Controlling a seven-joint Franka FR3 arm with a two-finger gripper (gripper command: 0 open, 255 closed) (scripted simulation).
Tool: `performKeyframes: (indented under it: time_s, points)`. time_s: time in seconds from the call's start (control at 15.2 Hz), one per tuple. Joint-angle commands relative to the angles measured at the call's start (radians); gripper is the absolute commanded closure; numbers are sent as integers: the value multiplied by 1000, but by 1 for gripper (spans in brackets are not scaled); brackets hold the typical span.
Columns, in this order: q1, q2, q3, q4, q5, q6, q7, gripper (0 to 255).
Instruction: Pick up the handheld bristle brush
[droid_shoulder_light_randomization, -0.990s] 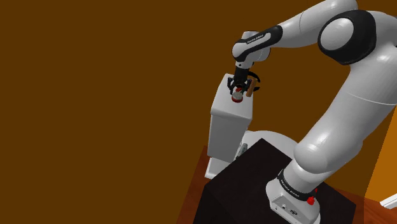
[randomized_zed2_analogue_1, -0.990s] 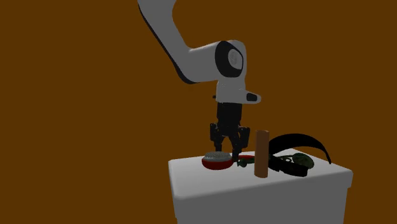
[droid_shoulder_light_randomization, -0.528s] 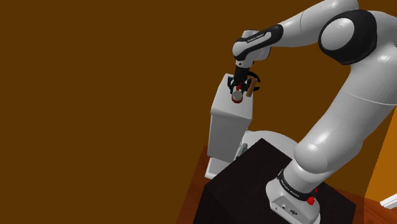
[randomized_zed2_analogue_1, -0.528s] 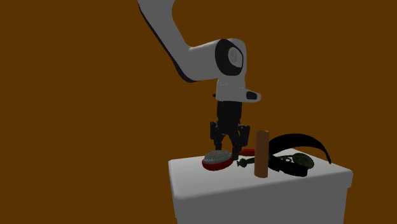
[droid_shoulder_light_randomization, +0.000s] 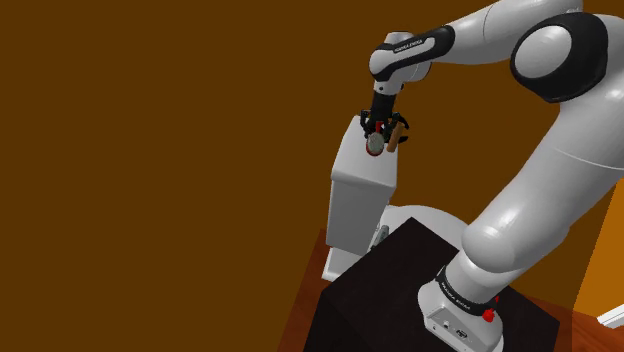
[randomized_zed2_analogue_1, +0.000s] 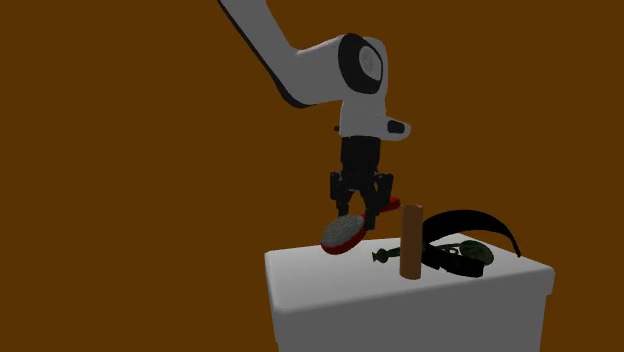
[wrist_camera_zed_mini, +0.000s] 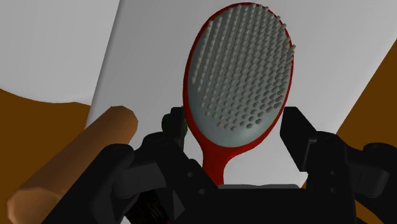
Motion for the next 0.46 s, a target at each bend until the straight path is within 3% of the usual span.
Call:
performKeyframes:
  time_s: [0.0, 0.4]
  points:
    - [-1, -9, -1, 15, -1, -25, -1, 255]
    - [0, -25, -1, 53, -4, -78, 1, 255]
